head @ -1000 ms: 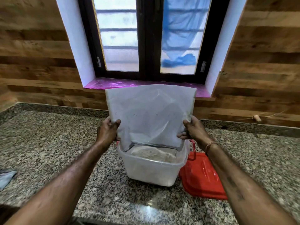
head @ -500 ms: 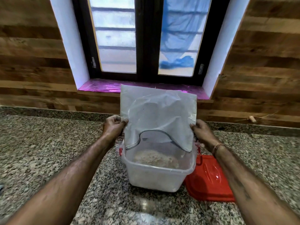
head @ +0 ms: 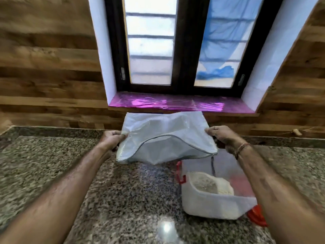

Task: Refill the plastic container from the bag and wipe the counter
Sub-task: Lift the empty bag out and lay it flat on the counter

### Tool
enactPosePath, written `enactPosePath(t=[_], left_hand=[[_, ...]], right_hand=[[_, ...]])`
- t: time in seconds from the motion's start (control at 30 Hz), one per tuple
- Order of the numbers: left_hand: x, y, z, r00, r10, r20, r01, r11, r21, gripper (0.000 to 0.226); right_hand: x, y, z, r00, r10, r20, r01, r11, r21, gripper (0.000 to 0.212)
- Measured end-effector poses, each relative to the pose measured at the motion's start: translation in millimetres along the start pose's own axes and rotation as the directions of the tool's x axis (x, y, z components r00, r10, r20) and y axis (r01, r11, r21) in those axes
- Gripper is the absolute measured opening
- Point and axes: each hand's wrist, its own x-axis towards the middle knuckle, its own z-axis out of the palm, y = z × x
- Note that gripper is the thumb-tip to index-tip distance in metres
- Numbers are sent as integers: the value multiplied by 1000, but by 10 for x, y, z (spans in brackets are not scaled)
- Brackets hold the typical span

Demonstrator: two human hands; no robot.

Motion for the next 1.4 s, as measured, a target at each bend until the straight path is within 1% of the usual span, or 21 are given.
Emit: enactPosePath(t=[0.17,0.23,0.33,0.43,0.5,0.57,0.63,0.67,0.7,0.8,0.87,0.93,0.97,1.0,1.03,1.1,1.17,1.2,1.27,1.33,1.4], left_hand=[[242,-751,-998,988,-134,-77,140,987,79,12],[250,-1101,-1315,976,-186,-112,196,976,92,20],[196,-1545,-1628,958,-230,-173,253,960,121,26],[152,-1903,-1785,944,-242,-226,274,954,123,30],[113,-2075,-1796,932,-277,-235,304,949,89,22],[84,-2265,-1802,920,-310,-238,321,947,4,16],[50,-2464,-1785,905,-367,-213,356,930,-90,18],[34,-2558,-1780,899,-398,-181,380,916,-126,25],[-1,-2621,-1763,897,-416,-146,398,907,-137,34],[-130,-2714,-1721,914,-390,-117,379,920,-104,50],[-220,-2723,-1711,950,-286,-128,291,956,27,47],[-266,-2753,-1715,979,-175,-109,193,964,182,29],[-271,-2770,-1723,986,-140,-92,158,961,227,21],[-266,-2796,-1735,988,-132,-80,148,956,252,20],[-279,-2804,-1748,988,-145,-55,155,951,269,22],[-308,-2838,-1790,979,-204,2,193,929,315,30],[-333,-2898,-1813,977,-212,36,187,920,344,40],[-347,-2927,-1818,979,-202,40,174,918,357,41],[-369,-2962,-1820,983,-182,18,160,903,398,43],[-389,-2994,-1801,987,-160,-33,157,883,441,44],[-420,-2987,-1773,987,-124,-106,161,840,518,47]], right_hand=[[42,-31,1139,998,42,46,-38,996,-85,34],[63,-13,1591,998,38,59,-29,987,-157,40],[103,88,2144,995,56,85,-29,957,-288,44],[131,323,2530,993,107,59,-76,918,-388,43],[113,527,2645,988,153,24,-131,911,-392,44],[61,724,2710,976,216,11,-202,928,-314,45],[-19,883,2725,942,332,53,-319,932,-172,30],[-56,965,2724,910,401,103,-391,915,-101,23],[-92,1045,2711,874,460,156,-454,888,-73,26],[-165,1292,2685,787,565,248,-529,825,-198,41],[-219,1413,2712,768,576,282,-509,815,-277,37],[-235,1533,2748,795,545,266,-480,834,-273,24],[-241,1581,2774,820,524,228,-468,845,-257,21],[-249,1632,2801,840,508,188,-464,854,-234,19],[-276,1664,2832,856,493,156,-454,861,-229,16],[-340,1707,2877,880,464,103,-411,852,-326,12],[-409,1750,2876,904,422,70,-347,820,-455,23],[-438,1781,2868,918,394,48,-325,815,-479,28],[-480,1858,2872,932,361,21,-300,803,-515,21],[-530,1879,2893,938,347,-9,-295,783,-548,30],[-585,1822,2910,952,304,-28,-263,768,-584,34]])
